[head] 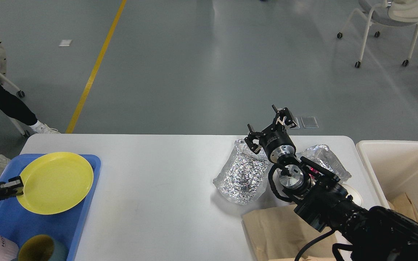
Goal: Tidy desktop
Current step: 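Drag the yellow plate with the left gripper onto the pink plate, then open the left gripper and release the yellow plate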
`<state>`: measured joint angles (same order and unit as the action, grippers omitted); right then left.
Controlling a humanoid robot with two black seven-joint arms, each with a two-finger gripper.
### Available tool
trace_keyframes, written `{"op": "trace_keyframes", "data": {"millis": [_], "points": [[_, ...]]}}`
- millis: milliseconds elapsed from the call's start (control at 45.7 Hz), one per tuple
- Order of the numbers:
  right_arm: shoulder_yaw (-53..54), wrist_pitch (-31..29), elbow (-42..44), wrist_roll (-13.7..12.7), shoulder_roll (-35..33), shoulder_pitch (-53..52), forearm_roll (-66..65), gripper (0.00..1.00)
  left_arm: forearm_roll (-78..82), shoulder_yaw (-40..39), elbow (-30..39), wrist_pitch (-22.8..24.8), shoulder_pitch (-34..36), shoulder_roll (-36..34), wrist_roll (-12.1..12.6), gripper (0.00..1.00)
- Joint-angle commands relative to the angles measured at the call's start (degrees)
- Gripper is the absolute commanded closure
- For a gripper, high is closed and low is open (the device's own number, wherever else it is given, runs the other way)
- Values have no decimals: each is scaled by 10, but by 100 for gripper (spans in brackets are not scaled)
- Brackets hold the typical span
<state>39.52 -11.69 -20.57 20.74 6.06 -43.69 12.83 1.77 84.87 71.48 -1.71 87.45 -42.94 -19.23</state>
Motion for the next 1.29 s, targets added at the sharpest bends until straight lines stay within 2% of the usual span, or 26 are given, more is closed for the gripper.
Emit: {"op": "trace_keyframes", "data": {"millis": [0,350,460,569,657,832,876,985,1160,1270], "points": [[0,0,0,0,0,-1,0,0,-36,-34,-48,-8,-52,4,4,100],[0,0,0,0,0,0,0,0,-46,-125,-157,-21,-173,7,6,99],[0,0,0,0,0,0,0,0,-46,-149,-168,-21,-192,8,20,95],[0,0,-1,0,0,0,0,0,-46,-153,-172,-22,-194,11,30,82],[0,0,-1,0,0,0,0,0,-46,-153,-173,-22,-195,20,30,69],[0,0,0,0,0,-1,0,0,-46,-153,-173,-24,-199,22,30,51],[0,0,0,0,0,-1,0,0,-46,-153,-173,-23,-199,22,30,41],[0,0,-1,0,0,0,0,0,-42,-153,-172,-16,-197,22,30,7],[0,0,0,0,0,0,0,0,-41,-154,-165,0,-184,19,29,4],[0,0,0,0,0,0,0,0,-40,-168,-156,66,-154,10,24,4]]}}
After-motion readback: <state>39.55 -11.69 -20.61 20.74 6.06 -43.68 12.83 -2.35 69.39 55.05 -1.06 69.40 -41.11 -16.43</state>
